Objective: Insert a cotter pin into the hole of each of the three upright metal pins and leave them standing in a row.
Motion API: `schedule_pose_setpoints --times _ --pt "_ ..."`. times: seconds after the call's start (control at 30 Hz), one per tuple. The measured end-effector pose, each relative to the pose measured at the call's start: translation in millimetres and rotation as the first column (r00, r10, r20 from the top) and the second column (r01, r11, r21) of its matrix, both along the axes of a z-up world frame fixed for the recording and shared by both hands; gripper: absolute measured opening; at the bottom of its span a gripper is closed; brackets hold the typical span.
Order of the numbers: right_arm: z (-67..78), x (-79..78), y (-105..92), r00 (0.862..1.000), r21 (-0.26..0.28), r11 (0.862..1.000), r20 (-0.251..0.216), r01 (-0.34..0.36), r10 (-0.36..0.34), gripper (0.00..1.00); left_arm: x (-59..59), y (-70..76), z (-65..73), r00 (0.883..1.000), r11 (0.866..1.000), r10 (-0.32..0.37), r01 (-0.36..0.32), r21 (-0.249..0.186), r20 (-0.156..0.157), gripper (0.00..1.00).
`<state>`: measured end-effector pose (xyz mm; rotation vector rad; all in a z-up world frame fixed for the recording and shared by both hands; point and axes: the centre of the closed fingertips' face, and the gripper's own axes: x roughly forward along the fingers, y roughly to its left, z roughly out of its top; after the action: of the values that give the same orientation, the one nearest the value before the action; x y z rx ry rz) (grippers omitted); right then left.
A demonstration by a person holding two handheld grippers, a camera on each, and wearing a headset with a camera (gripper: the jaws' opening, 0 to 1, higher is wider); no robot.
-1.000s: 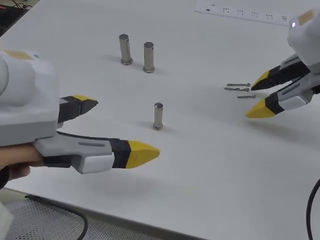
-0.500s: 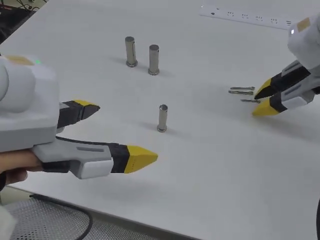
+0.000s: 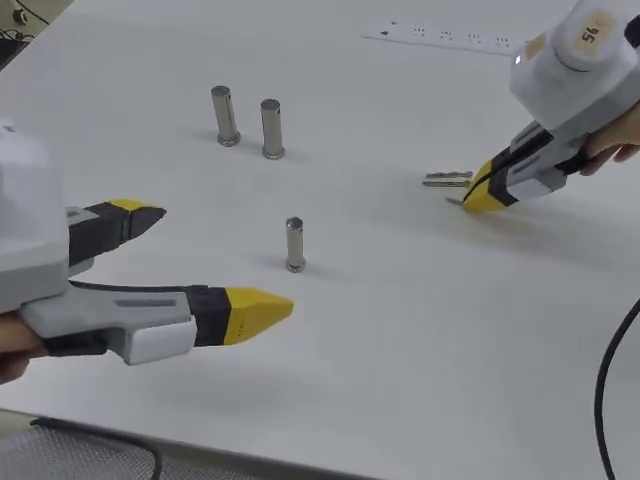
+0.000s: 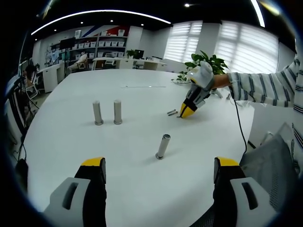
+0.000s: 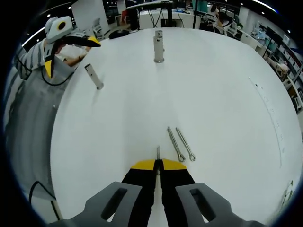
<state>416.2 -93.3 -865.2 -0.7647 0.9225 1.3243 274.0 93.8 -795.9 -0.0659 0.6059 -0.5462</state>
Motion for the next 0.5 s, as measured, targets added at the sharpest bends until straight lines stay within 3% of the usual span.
schedule_pose_setpoints --times 0.13,0.2,0.5 --pt "-0.3 -0.3 -0.5 1.000 0.007 1.000 0.028 0.002 -0.002 0.03 1.9 -0.8 2.9 1.000 1.000 0.002 -0.002 0.000 0.024 0.94" --pt "-0.5 0.7 -1.5 0.999 0.023 0.999 0.036 0.031 -0.032 0.03 5.7 0.7 6.5 0.997 1.000 0.006 -0.008 0.019 0.075 0.95" --pt "-2.8 4.5 -2.2 0.997 0.075 0.996 0.059 0.047 -0.052 0.03 4.8 -0.7 9.8 0.997 1.000 0.001 -0.002 0.009 0.074 0.96"
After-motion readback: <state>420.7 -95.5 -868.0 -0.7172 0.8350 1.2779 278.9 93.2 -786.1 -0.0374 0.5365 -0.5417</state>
